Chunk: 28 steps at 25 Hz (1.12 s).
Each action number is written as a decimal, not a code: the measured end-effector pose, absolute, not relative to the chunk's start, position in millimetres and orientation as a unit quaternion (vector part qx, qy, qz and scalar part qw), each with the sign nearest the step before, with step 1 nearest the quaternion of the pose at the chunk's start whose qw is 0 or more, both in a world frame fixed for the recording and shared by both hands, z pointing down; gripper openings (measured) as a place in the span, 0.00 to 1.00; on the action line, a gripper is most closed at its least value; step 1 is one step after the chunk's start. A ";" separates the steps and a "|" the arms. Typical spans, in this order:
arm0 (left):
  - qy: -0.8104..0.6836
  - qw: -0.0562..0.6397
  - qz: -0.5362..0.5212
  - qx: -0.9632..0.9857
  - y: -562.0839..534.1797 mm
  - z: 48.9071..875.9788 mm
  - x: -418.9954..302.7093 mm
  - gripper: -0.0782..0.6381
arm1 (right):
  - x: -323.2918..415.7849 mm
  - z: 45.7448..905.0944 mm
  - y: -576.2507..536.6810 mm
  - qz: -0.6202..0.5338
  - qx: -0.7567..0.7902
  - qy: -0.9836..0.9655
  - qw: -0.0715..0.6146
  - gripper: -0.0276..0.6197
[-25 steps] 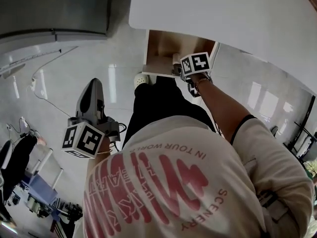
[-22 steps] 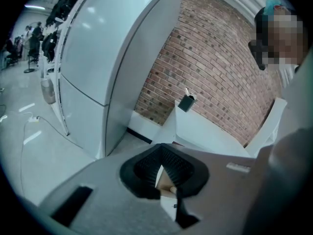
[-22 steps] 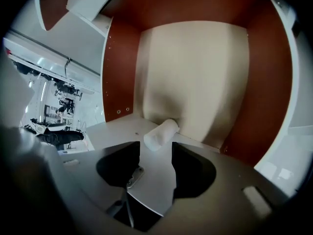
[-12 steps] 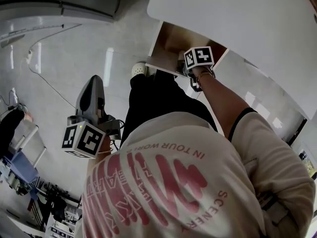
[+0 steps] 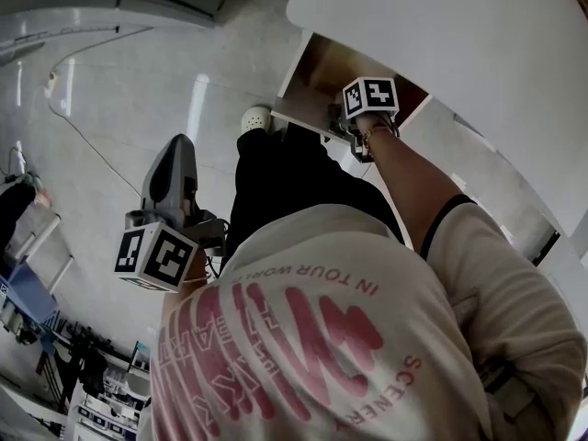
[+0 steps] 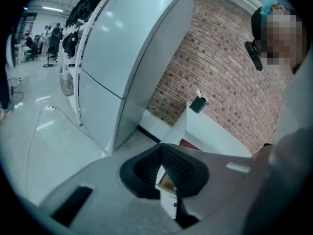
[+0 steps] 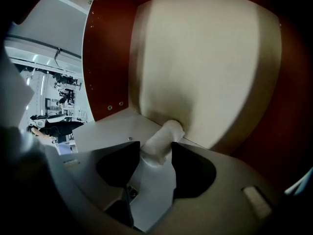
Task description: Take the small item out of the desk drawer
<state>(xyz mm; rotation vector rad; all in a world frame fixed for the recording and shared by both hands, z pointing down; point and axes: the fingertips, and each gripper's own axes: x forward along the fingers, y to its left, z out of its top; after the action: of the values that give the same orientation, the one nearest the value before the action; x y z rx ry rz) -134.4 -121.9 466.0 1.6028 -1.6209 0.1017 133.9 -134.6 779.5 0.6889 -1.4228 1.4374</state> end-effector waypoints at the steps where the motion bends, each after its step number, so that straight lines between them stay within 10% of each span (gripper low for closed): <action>1: -0.647 0.417 0.040 0.637 -120.7 465.9 -134.8 0.12 | 134.7 780.0 -134.1 0.589 0.281 -0.584 0.484 0.38; 28: -0.651 0.425 0.035 0.628 -115.7 477.0 -142.7 0.12 | 128.5 789.4 -132.6 0.641 0.277 -0.548 0.461 0.40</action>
<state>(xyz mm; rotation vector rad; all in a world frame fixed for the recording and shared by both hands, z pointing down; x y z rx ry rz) -142.7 -115.7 477.0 1.5710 -1.6273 0.0873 128.5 -132.6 789.4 0.6806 -1.3484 1.5773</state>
